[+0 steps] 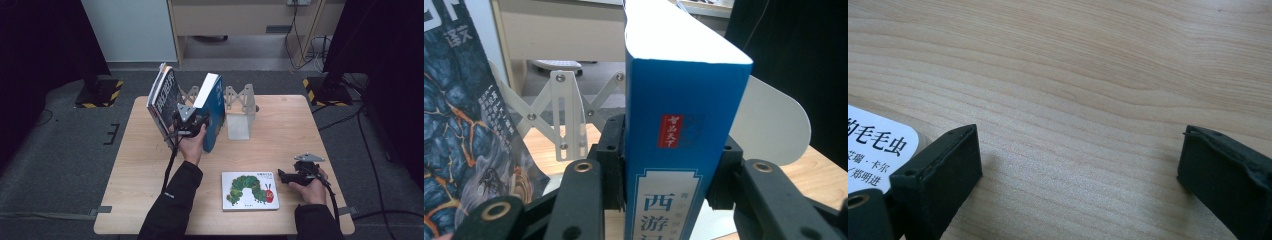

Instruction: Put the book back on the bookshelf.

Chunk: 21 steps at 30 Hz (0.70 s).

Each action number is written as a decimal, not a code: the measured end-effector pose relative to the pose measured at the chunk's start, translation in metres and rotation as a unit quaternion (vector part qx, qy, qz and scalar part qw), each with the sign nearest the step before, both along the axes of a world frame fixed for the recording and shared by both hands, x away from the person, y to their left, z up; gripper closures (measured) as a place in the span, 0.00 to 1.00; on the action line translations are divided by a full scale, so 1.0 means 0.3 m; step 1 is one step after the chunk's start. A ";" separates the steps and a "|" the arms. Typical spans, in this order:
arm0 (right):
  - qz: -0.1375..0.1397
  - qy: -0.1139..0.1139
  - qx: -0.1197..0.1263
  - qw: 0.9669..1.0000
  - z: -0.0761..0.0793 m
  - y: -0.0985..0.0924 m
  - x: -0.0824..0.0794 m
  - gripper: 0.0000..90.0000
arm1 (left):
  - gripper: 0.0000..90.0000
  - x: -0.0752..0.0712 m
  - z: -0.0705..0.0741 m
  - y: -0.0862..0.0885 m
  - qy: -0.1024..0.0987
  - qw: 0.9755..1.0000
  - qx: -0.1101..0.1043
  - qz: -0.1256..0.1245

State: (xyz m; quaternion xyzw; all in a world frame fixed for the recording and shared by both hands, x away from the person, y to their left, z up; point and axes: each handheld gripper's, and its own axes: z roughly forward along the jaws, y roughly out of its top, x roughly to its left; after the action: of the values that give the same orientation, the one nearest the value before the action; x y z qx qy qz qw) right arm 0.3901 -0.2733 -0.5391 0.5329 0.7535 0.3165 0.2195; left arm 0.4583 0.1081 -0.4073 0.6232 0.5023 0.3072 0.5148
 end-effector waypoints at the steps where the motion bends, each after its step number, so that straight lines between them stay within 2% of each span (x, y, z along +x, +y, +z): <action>1: 0.000 0.000 0.000 1.000 0.000 0.000 0.000 0.04 | 0.66 0.000 0.000 -0.004 0.000 1.000 0.004 0.001; 8: 0.001 0.000 0.000 1.000 0.000 0.000 0.000 0.04 | 0.66 -0.002 -0.006 -0.042 -0.013 1.000 0.015 0.006; 17: 0.001 0.001 -0.001 1.000 0.000 0.000 0.001 0.04 | 0.66 0.036 -0.006 -0.072 -0.011 1.000 0.008 0.005; 21: 0.004 0.001 -0.001 1.000 0.000 0.000 0.003 0.04 | 0.65 0.058 -0.008 -0.079 -0.010 1.000 0.002 -0.005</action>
State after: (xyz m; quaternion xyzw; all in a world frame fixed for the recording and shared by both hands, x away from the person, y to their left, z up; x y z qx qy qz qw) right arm 0.3910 -0.2732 -0.5390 0.5302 0.7560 0.3160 0.2178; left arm 0.4756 0.0844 -0.4097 0.6236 0.4934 0.3121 0.5199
